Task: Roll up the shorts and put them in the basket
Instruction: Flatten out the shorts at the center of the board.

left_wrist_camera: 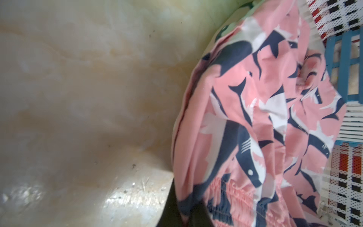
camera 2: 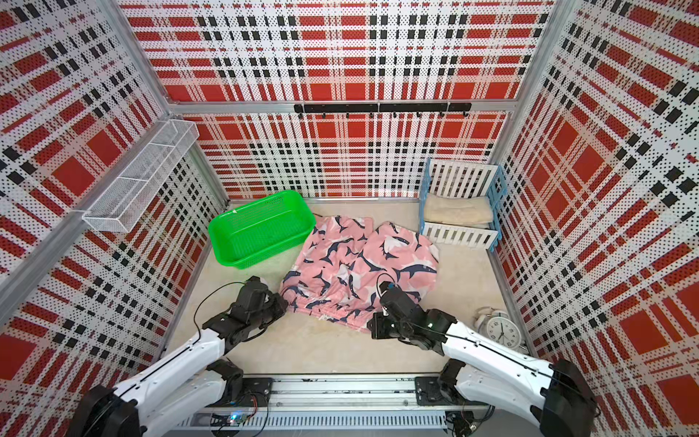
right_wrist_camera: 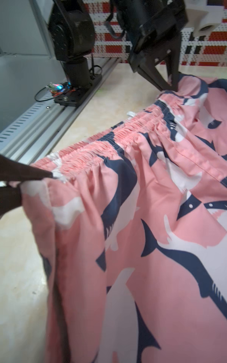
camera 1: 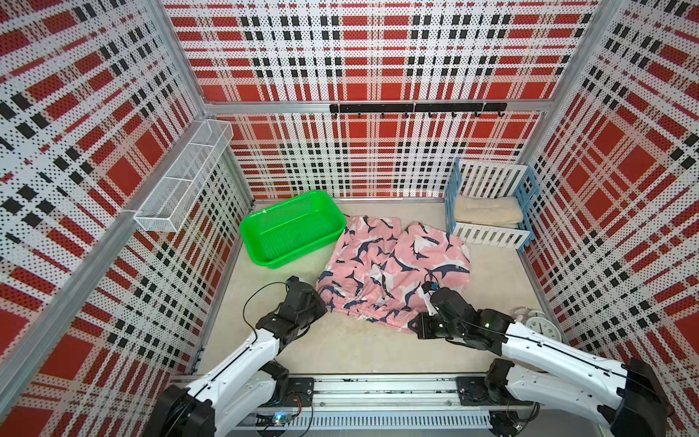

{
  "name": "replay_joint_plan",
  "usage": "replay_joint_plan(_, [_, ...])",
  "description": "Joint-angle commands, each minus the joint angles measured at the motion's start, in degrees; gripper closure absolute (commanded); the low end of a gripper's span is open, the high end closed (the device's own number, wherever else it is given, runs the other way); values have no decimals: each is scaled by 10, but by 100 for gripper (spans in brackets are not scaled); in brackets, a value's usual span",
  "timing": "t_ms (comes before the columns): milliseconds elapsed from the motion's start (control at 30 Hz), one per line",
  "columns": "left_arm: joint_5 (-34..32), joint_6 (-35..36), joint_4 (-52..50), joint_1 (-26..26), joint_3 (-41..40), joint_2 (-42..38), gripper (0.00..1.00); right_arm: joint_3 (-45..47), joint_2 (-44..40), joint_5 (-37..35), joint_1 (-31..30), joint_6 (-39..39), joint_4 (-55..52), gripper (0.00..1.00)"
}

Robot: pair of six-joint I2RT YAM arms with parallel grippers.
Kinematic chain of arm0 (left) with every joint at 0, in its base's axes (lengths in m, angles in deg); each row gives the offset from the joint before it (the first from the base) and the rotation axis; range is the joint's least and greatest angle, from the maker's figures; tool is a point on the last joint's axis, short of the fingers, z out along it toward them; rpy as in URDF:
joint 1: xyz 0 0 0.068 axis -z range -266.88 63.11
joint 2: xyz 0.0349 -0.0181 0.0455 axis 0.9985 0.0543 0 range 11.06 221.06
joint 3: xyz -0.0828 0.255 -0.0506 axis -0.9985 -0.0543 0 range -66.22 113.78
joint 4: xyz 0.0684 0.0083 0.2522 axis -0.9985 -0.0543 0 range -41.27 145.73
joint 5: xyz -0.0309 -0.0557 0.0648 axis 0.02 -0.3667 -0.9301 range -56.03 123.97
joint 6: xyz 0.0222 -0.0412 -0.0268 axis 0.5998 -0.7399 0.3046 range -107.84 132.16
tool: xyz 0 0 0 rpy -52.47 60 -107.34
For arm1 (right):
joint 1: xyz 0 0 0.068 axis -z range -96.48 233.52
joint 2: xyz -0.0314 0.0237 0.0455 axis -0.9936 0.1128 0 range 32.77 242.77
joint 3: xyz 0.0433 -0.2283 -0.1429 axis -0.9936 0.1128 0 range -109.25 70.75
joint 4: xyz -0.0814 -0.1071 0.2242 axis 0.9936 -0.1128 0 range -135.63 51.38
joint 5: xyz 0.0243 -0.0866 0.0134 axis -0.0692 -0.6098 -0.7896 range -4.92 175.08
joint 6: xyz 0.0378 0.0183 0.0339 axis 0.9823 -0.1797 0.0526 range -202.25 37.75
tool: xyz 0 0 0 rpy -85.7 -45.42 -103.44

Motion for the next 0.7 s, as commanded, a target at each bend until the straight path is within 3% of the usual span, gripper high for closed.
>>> replay_joint_plan(0, [-43,-62,-32,11,-19,-52,100,-10,-32,38,-24,-18,-60,100])
replay_joint_plan(100, [-50,-109,-37,36,-42,-105,94,-13,-63,41,-26,-14,-78,100])
replay_joint_plan(133, [-52,-114,-38,42,-45,-118,90,-19,-69,38,-26,-18,-82,91])
replay_joint_plan(167, [-53,-113,-43,42,-43,-127,81,-28,-72,35,-26,-21,-85,77])
replay_joint_plan(233, [-68,-107,-60,40,-22,-137,64,-51,-74,30,-26,-26,-83,58])
replay_joint_plan(367, [-116,-39,-97,20,75,-125,56,-104,-74,7,-25,-43,-75,42])
replay_joint_plan(500, [-140,47,-126,15,199,-46,57,-157,-51,0,23,-83,-75,39])
replay_joint_plan(567, [-165,73,-125,58,248,-5,59,-172,-35,3,83,-95,-73,42])
replay_joint_plan(667, [-215,106,-120,163,320,80,59,-193,9,14,200,-110,-70,46])
